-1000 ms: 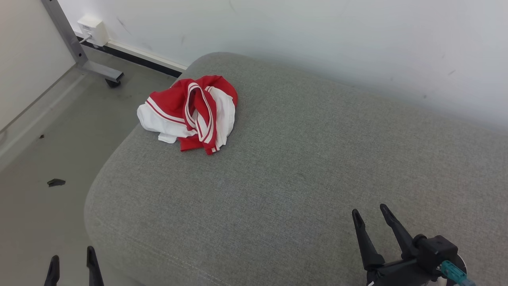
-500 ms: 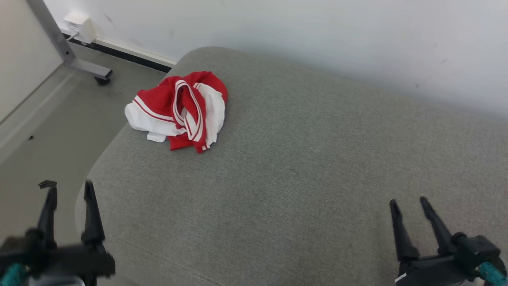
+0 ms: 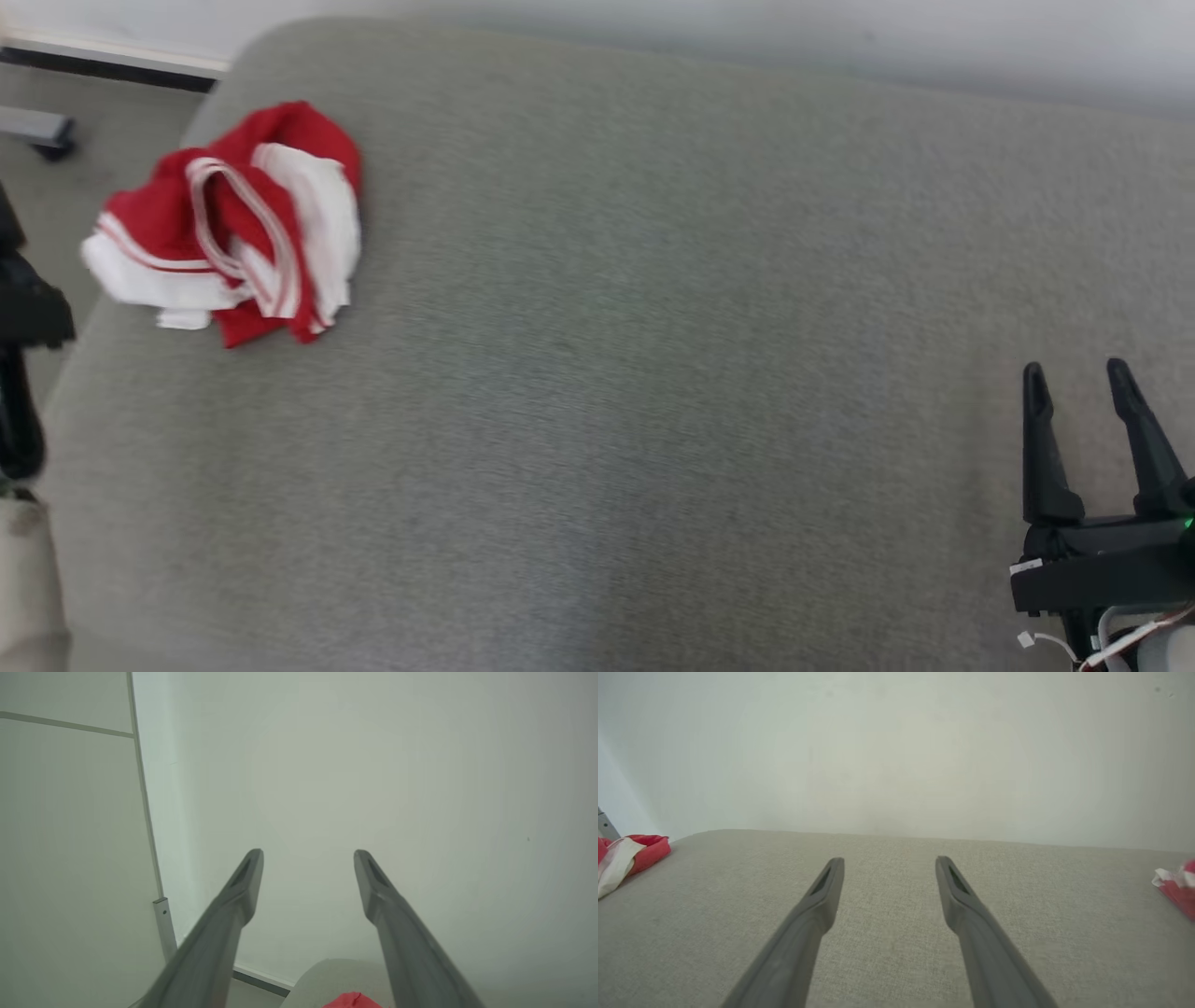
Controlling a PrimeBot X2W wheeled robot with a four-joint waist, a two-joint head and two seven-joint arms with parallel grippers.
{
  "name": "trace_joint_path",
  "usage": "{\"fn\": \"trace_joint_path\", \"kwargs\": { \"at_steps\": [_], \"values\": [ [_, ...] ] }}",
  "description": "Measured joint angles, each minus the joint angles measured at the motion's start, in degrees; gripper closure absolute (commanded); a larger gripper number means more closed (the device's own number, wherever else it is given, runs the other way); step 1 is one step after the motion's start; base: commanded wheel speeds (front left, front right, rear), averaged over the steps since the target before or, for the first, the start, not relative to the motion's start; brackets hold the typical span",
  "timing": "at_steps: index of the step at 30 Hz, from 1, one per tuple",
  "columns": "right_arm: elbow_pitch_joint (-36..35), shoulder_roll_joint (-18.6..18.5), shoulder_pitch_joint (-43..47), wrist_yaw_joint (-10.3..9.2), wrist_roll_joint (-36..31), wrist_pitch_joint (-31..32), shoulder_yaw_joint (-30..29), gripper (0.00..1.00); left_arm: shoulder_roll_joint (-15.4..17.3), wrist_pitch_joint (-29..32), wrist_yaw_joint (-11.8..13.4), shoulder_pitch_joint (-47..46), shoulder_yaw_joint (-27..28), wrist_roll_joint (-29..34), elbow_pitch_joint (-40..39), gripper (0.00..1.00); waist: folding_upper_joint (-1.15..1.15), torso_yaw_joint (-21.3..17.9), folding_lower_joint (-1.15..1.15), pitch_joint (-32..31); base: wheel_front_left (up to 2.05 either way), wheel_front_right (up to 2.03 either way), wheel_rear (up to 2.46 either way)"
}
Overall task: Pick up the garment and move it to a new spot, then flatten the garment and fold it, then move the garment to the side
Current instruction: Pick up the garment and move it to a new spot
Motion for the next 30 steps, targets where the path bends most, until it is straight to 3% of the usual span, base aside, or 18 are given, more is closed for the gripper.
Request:
{"fn": "trace_joint_path", "kwargs": {
  "at_steps": [7, 14, 24, 30],
  "values": [
    [-1.1, 0.9, -1.2, 0.00, -0.7, -0.8, -1.2, 0.00, 5.9, 3.1, -0.9, -6.7, 0.1, -0.7, 7.7, 0.00, 0.00, -6.9, 0.00, 5.6, 0.00, 0.00, 0.00],
    [-0.9, 0.9, -1.9, 0.00, -0.8, -1.0, -1.5, 0.00, 8.6, 9.9, -1.8, -8.7, -1.0, -1.9, 17.1, 0.00, 0.00, -11.9, 0.00, 9.8, 0.00, 0.00, 0.00],
    [-0.7, 0.6, -2.9, 0.00, -0.8, -1.2, -0.9, 0.00, 10.0, 23.8, -2.2, -9.5, -1.5, -5.8, 29.4, 0.00, 0.00, -14.8, 0.00, 12.0, 0.00, 0.00, 0.00],
    [-0.5, 0.6, -3.0, 0.00, -0.7, -1.3, -0.7, 0.00, 9.8, 28.3, -2.2, -9.5, -1.9, -7.2, 33.3, 0.00, 0.00, -15.4, -0.01, 12.0, 0.00, 0.00, 0.00]
  ]
}}
